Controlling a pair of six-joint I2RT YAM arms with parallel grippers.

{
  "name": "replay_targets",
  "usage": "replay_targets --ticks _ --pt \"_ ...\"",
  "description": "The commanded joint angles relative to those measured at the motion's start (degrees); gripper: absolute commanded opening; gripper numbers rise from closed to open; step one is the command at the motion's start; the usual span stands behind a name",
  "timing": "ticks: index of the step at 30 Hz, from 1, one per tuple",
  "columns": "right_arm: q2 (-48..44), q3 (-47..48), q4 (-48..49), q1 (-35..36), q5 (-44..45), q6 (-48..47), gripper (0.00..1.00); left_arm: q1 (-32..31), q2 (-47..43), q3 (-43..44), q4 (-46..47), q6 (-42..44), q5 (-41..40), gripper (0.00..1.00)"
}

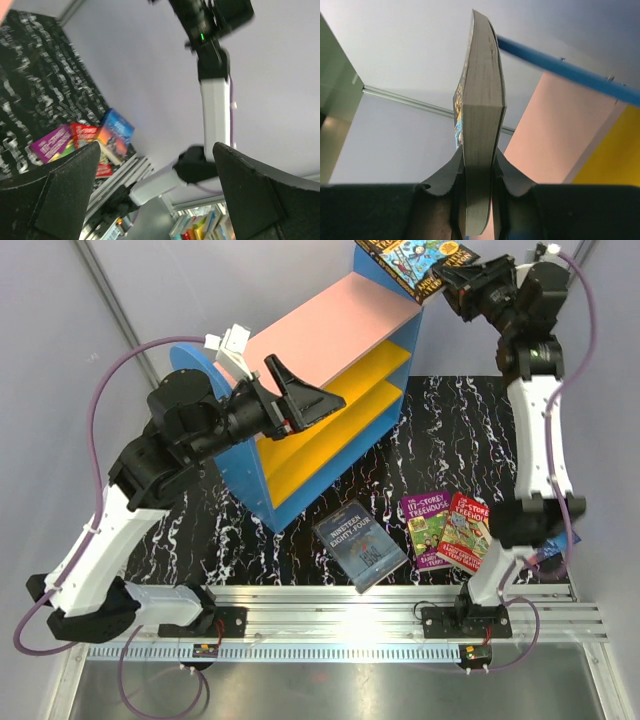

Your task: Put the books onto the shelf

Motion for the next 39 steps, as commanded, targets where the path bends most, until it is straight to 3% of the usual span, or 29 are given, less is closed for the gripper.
replay_targets --ticks 1,3,6,11,17,25,32,35,38,39 --pt "11.3 10.73 13.34 -0.9 -15.94 10.02 0.0 -0.43 -3.49 -3.24 -1.95 2.55 -4.49 0.99" --pt "20.35 25.46 7.35 -0.73 -19.53 11.05 0.0 -0.52 -4.89 -4.13 -2.91 2.81 -6.07 0.99" --pt "25.74 31.52 7.07 -0.46 -23.06 13.61 0.0 -0.69 -5.42 -4.13 -4.23 3.51 -7.83 0.99" --pt "13.4 12.41 13.56 0.06 -24.65 13.09 0.0 -0.78 -6.31 -5.27 -4.32 3.52 -9.86 0.99" --pt "-4.55 -12.82 11.38 0.68 -16.67 6.24 0.0 -0.87 -6.04 -8.43 -1.78 2.2 -9.6 0.99" --pt "-4.06 -16.91 11.2 0.77 -7.25 7.37 0.0 -2.01 -2.88 -6.68 -0.89 1.93 -8.36 0.99" --pt "6.84 -2.34 4.45 1.2 -6.54 8.43 0.0 -2.19 -2.17 -5.27 -1.33 2.11 -8.36 0.99" --pt "9.65 0.5 2.94 1.56 -6.63 8.25 0.09 -2.19 -2.79 -5.62 -1.59 2.28 -8.89 0.99" --pt "9.57 0.15 2.68 1.47 -6.28 8.17 0.54 -2.19 -3.75 -6.76 -1.42 2.46 -9.24 0.99" --pt "9.31 -0.11 2.94 1.47 -6.37 8.17 0.64 -2.19 -4.1 -7.12 -1.33 2.46 -9.33 0.99"
